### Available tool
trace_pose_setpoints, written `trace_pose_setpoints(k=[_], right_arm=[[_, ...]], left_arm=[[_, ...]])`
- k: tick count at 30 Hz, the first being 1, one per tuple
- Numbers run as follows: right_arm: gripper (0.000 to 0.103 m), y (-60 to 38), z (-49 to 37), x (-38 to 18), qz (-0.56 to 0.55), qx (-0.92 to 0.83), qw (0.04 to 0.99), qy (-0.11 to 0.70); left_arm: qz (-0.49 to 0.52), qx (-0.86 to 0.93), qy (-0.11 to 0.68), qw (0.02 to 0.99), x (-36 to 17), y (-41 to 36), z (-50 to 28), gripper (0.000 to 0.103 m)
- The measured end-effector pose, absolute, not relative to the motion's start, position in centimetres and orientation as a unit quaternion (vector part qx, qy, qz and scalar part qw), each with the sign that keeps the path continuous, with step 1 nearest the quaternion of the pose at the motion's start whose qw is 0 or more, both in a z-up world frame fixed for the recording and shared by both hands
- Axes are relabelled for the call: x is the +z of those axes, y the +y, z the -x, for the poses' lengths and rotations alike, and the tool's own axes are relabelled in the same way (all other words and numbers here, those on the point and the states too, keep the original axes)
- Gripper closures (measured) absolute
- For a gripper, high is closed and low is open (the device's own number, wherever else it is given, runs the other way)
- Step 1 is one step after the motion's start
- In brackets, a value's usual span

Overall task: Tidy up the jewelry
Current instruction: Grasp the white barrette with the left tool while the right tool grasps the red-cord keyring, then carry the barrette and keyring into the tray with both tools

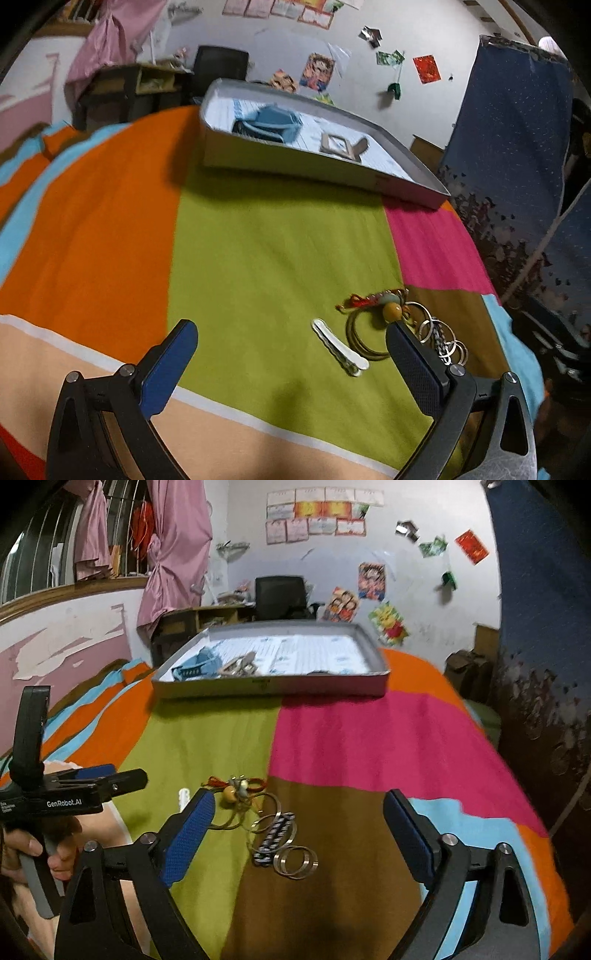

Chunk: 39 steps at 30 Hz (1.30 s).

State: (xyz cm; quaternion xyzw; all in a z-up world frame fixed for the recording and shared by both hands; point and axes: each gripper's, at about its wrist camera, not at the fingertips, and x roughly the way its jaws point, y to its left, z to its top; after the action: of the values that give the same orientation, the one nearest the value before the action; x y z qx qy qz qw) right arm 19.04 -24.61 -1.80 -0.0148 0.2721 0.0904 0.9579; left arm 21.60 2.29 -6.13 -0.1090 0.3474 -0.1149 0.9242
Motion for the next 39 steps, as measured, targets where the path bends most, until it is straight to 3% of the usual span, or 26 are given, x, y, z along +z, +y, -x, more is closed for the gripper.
trace_pose_setpoints(k=[2,4,8,11,19,24,30,39], right_arm=[[0.035,-24.0,-20.2,-2.4,0.024,0.108,0.952,0.287],[0.041,-23.5,-21.3,-2.9,0.026,0.126,0.946,0.299],[0.065,-22.7,-23.7,-4.2,0.031,0.162,0.931,0.326],[0.068,-21.9,-25.3,-5.0,0.033,0.186,0.920,0.344],[0.073,-19.9,-27.2,-6.5,0.027,0.224,0.903,0.367],[0.078,-19.1,-28.2,-7.5,0.023,0.225,0.897,0.380],[0.097,-18.4,-28.5,-7.8,0.016,0.232,0.896,0.378],[0.098,-19.9,-26.6,-6.4,-0.010,0.232,0.907,0.352]], left_arm=[[0.112,-0.133,0.360,0.917,-6.5,2.0,-22.0,0.011],[0.115,-0.149,0.371,0.909,-6.9,1.6,-22.4,0.018],[0.129,-0.182,0.399,0.889,-7.9,0.7,-23.8,0.043],[0.143,-0.195,0.423,0.873,-8.8,0.5,-24.8,0.057],[0.166,-0.212,0.452,0.850,-9.8,0.2,-26.5,0.064],[0.147,-0.212,0.467,0.846,-10.2,-0.6,-27.2,0.077],[0.150,-0.224,0.470,0.840,-10.6,-0.4,-27.0,0.093],[0.159,-0.238,0.457,0.842,-10.2,0.2,-26.0,0.098]])
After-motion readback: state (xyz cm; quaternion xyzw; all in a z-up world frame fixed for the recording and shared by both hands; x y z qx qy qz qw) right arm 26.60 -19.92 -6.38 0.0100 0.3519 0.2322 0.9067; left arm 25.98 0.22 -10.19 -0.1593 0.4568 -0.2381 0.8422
